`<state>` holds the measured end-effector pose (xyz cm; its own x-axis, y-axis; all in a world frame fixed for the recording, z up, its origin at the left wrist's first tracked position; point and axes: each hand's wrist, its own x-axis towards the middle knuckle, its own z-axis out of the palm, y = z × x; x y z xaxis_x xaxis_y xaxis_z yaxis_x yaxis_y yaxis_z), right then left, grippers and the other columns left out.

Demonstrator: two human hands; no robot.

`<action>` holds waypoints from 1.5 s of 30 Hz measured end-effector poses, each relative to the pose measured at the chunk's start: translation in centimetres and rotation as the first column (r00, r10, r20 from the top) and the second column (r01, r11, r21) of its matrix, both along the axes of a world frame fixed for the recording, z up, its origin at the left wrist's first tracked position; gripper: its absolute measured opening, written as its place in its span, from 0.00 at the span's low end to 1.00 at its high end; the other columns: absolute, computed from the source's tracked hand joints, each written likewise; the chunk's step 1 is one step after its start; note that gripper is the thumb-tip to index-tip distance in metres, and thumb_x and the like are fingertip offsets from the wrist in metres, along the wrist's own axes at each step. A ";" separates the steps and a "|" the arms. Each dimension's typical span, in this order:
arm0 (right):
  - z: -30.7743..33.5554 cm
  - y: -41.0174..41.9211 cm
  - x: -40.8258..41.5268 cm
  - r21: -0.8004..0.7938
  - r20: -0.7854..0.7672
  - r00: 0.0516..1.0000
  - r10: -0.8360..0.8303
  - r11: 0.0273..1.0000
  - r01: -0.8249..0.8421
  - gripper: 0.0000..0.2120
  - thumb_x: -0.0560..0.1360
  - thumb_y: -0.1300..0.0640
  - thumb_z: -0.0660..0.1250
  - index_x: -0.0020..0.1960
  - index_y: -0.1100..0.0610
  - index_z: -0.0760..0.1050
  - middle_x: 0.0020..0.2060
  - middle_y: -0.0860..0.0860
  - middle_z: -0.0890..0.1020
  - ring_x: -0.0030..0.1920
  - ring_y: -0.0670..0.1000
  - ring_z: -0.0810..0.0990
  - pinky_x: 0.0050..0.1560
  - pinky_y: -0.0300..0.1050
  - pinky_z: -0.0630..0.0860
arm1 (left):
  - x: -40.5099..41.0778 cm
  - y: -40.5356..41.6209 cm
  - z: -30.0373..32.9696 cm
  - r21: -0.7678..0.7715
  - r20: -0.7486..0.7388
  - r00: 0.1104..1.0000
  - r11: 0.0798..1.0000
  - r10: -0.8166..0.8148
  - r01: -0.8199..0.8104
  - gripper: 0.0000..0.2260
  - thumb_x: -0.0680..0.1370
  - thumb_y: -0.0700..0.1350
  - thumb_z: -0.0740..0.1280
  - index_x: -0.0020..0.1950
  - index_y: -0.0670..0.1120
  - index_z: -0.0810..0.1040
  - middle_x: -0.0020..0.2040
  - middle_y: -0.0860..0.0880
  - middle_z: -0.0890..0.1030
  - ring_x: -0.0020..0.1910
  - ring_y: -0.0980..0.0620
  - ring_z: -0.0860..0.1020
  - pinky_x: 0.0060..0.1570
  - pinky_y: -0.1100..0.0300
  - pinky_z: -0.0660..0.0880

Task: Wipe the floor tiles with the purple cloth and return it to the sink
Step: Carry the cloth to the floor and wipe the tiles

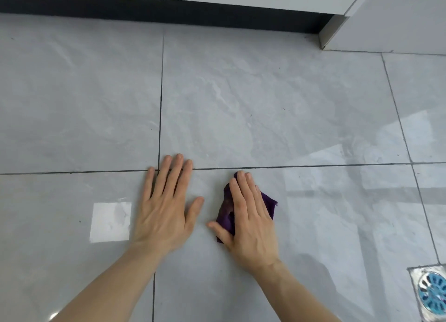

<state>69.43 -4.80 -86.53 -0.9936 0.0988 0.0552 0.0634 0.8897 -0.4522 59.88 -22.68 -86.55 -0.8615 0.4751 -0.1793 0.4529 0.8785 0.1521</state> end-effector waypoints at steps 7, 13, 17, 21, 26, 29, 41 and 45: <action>0.0 -0.1 -3.5 0.003 -0.018 1.000 0.017 1.000 -0.017 0.40 0.80 0.36 0.63 0.79 0.64 0.60 0.80 0.60 0.61 0.82 0.58 0.54 0.79 0.58 0.62 | -0.2 0.0 0.1 0.005 0.023 1.000 1.000 -0.006 0.006 0.34 0.82 0.60 0.52 0.84 0.46 0.50 0.85 0.47 0.52 0.84 0.46 0.48 0.81 0.39 0.53; -0.4 -0.4 -4.3 0.008 -0.039 0.999 0.035 0.999 -0.035 0.30 0.83 0.44 0.64 0.76 0.63 0.67 0.79 0.59 0.65 0.81 0.58 0.58 0.78 0.60 0.63 | -0.4 0.0 -0.1 -0.005 0.007 1.000 1.000 -0.003 0.003 0.33 0.82 0.61 0.51 0.84 0.46 0.50 0.85 0.46 0.52 0.84 0.46 0.48 0.80 0.39 0.54; -0.6 -0.6 -4.8 -0.013 -0.016 0.997 0.074 0.997 -0.074 0.24 0.82 0.53 0.67 0.75 0.61 0.70 0.79 0.59 0.65 0.82 0.58 0.57 0.78 0.60 0.62 | -0.3 0.0 -0.1 0.002 -0.008 1.000 1.000 0.001 -0.001 0.33 0.83 0.61 0.51 0.84 0.46 0.51 0.85 0.46 0.53 0.84 0.46 0.49 0.80 0.39 0.53; -0.4 -0.5 -4.9 -0.051 -0.010 0.998 0.061 0.997 -0.061 0.22 0.81 0.56 0.67 0.73 0.61 0.71 0.79 0.57 0.65 0.82 0.58 0.57 0.79 0.60 0.61 | -0.2 0.1 -0.2 -0.002 -0.019 1.000 1.000 0.007 -0.007 0.32 0.83 0.59 0.50 0.84 0.47 0.50 0.85 0.46 0.53 0.84 0.46 0.48 0.81 0.40 0.52; 0.1 -1.4 -2.9 -0.121 0.008 0.999 0.033 0.992 -0.032 0.20 0.81 0.59 0.67 0.72 0.60 0.73 0.78 0.55 0.67 0.82 0.56 0.56 0.78 0.59 0.63 | 0.0 0.2 -0.1 0.021 -0.030 0.999 0.999 0.025 -0.024 0.30 0.83 0.56 0.51 0.84 0.46 0.52 0.85 0.47 0.53 0.84 0.47 0.49 0.81 0.41 0.51; 1.1 -2.7 1.0 -0.178 0.009 1.000 0.030 0.984 -0.028 0.21 0.83 0.55 0.66 0.74 0.60 0.71 0.79 0.55 0.66 0.82 0.55 0.57 0.77 0.56 0.65 | -0.1 0.2 -0.1 0.030 -0.039 0.999 0.999 0.018 -0.017 0.30 0.82 0.53 0.52 0.83 0.46 0.52 0.85 0.46 0.54 0.84 0.46 0.50 0.81 0.41 0.52; 0.0 -1.1 -0.3 -0.020 -0.009 0.998 0.061 0.998 -0.061 0.26 0.82 0.45 0.65 0.75 0.58 0.71 0.79 0.56 0.65 0.82 0.56 0.57 0.78 0.59 0.62 | -0.1 0.1 -0.3 0.036 -0.032 0.999 0.999 0.021 -0.020 0.29 0.83 0.54 0.50 0.84 0.46 0.51 0.85 0.47 0.53 0.84 0.47 0.49 0.81 0.41 0.52; 0.1 1.2 -5.8 0.011 0.016 0.998 0.059 0.998 -0.059 0.27 0.83 0.44 0.63 0.76 0.59 0.67 0.80 0.56 0.63 0.82 0.55 0.54 0.79 0.58 0.59 | -0.1 0.1 -0.2 0.039 -0.031 0.999 0.999 0.020 -0.019 0.30 0.83 0.54 0.50 0.84 0.47 0.51 0.85 0.47 0.53 0.84 0.47 0.49 0.81 0.41 0.51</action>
<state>63.64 -3.55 -86.40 -0.9984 0.0391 0.0409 0.0171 0.8974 -0.4410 59.75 -22.61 -86.78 -0.8753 0.4646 -0.1340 0.4410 0.8807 0.1726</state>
